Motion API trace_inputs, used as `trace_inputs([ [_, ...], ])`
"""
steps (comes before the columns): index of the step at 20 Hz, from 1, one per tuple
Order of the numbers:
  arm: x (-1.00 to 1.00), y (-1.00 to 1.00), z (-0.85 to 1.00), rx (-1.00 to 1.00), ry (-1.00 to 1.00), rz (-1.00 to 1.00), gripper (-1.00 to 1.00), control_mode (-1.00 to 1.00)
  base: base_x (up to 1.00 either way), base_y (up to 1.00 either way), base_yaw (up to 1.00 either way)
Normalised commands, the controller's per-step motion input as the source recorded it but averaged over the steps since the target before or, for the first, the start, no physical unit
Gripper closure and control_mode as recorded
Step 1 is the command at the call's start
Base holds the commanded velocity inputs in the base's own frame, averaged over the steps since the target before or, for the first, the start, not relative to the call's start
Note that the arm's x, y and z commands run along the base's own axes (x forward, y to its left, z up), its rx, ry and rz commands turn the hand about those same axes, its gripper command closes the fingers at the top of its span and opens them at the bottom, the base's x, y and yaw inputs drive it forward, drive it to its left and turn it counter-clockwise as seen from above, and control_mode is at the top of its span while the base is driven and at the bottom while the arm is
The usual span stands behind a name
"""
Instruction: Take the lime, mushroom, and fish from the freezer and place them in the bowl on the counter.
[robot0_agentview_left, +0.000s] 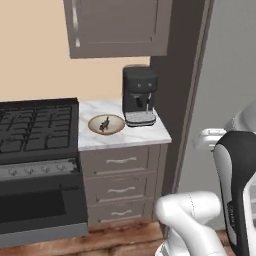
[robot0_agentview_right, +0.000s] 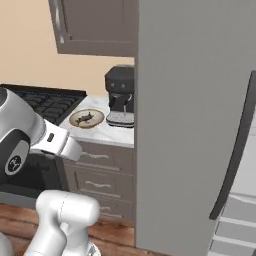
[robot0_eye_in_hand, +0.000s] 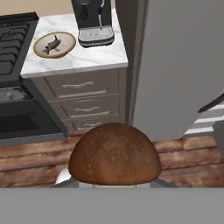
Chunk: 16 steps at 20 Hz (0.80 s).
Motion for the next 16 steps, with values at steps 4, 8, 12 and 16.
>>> trace_inputs([
  [4, 0.00, 0.00, 0.00, 0.00, 0.00, 0.00, 1.00, 1.00, 0.36, 1.00, 0.03],
  [8, 0.00, 0.00, 0.00, 0.00, 0.00, 0.00, 1.00, 1.00, 0.62, 1.00, 0.00],
  [12, 0.00, 0.00, 0.00, 0.00, 0.00, 0.00, 1.00, 1.00, 0.96, 0.83, -0.01],
  [16, 0.00, 0.00, 0.00, 0.00, 0.00, 0.00, 1.00, 1.00, 0.90, 0.17, -0.03],
])
